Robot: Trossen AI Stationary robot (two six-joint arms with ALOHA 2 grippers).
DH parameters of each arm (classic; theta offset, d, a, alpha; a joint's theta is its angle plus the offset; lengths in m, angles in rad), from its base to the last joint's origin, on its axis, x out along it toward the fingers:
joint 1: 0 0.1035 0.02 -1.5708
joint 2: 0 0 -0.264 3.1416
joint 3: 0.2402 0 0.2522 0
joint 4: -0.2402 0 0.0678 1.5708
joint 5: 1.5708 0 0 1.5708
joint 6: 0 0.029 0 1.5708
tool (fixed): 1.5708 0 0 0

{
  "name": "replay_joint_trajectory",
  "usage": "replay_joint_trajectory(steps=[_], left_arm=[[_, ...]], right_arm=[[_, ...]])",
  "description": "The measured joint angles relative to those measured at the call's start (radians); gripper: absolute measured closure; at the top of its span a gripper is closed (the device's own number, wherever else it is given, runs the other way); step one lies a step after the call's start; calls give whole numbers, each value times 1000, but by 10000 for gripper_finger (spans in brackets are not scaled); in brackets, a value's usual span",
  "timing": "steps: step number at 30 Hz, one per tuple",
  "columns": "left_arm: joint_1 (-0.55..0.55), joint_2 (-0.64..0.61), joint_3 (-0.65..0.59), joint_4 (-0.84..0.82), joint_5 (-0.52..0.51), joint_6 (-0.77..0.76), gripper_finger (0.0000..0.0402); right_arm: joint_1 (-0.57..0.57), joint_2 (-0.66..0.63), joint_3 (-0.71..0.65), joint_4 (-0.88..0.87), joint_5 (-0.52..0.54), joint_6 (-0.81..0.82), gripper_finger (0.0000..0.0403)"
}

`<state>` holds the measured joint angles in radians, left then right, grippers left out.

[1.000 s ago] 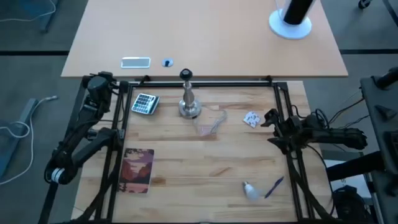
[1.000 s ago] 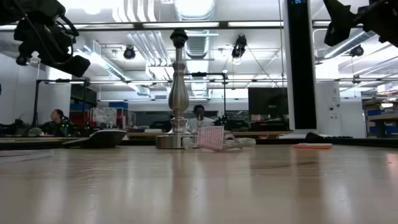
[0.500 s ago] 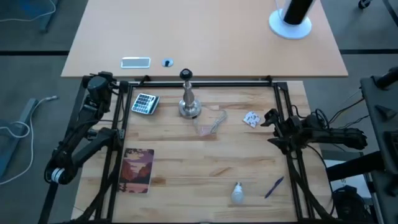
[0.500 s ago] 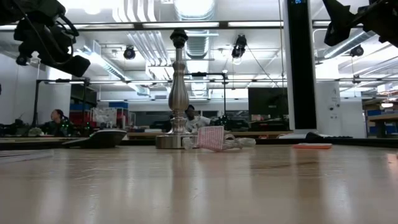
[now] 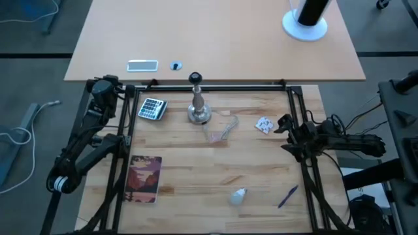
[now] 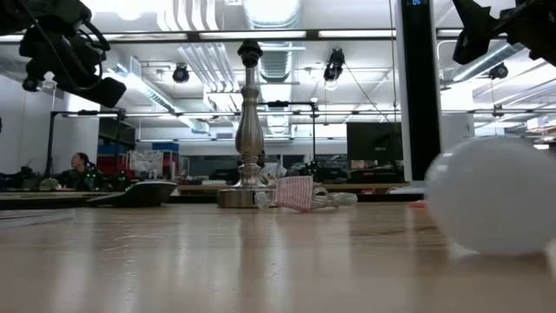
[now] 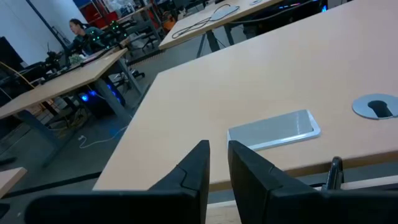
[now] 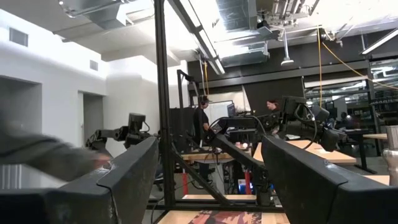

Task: Screw lightbulb

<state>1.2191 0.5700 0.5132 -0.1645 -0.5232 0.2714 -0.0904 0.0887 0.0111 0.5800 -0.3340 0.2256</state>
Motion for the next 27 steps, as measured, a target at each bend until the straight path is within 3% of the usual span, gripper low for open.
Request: replay_joint_trajectory(steps=[11, 18, 20, 25, 27], left_arm=[[-1, -4, 5, -2, -17, 22, 351], [-1, -74, 204, -123, -36, 25, 351], [0, -112, 290, -183, 50, 32, 351], [-1, -190, 489, -405, 533, -8, 351], [-1, -217, 556, -475, 673, -89, 351]], right_arm=[[0, 0, 0, 0, 16, 0, 101], [0, 0, 0, 0, 28, -1, 96], [0, 0, 0, 0, 48, -9, 100], [0, 0, 0, 1, 263, -26, 112], [0, 0, 0, 1, 354, -26, 116]])
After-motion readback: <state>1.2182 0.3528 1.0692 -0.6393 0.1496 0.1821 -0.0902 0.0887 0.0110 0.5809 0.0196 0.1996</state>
